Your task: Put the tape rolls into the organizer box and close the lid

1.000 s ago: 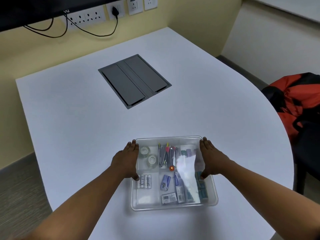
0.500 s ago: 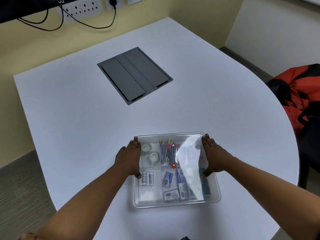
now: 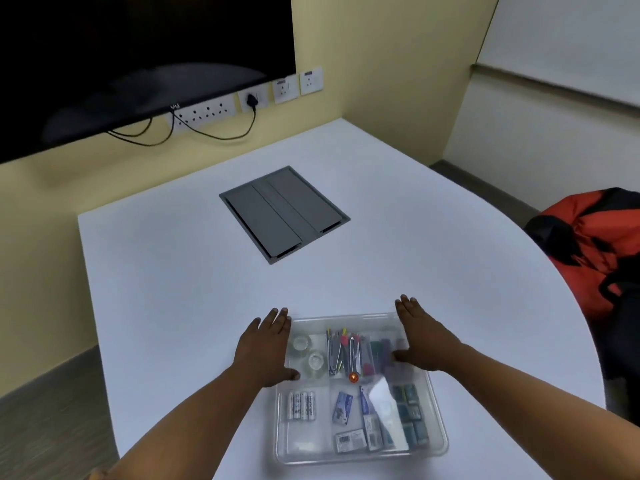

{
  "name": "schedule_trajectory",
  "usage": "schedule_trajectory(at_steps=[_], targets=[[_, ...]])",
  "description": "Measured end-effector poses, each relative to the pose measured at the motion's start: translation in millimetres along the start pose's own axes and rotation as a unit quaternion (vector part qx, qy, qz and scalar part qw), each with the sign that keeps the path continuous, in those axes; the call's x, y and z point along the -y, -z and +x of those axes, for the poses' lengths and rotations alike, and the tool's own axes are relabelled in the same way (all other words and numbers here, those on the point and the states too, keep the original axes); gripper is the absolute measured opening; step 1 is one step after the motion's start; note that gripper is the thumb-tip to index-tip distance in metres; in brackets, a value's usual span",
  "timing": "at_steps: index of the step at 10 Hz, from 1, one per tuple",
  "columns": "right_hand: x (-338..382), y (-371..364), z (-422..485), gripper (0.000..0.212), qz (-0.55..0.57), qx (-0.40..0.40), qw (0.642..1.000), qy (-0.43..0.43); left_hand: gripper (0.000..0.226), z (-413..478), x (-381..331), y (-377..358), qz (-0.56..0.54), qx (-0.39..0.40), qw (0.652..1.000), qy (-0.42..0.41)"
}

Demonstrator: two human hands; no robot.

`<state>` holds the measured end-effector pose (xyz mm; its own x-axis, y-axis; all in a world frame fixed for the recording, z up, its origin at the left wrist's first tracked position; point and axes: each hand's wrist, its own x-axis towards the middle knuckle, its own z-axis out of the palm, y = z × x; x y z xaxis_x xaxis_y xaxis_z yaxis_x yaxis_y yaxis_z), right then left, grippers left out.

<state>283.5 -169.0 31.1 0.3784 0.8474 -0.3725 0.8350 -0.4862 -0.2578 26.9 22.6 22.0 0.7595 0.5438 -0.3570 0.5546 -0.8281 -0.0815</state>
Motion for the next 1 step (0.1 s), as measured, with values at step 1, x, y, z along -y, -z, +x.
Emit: schedule_trajectory(at_steps=[1], targets=[[14.1,28.2,3.9,0.099,-0.002,-0.095,0.995,0.038,0.097,3.1,0.4,25.8,0.029,-0.106,0.994,0.002]])
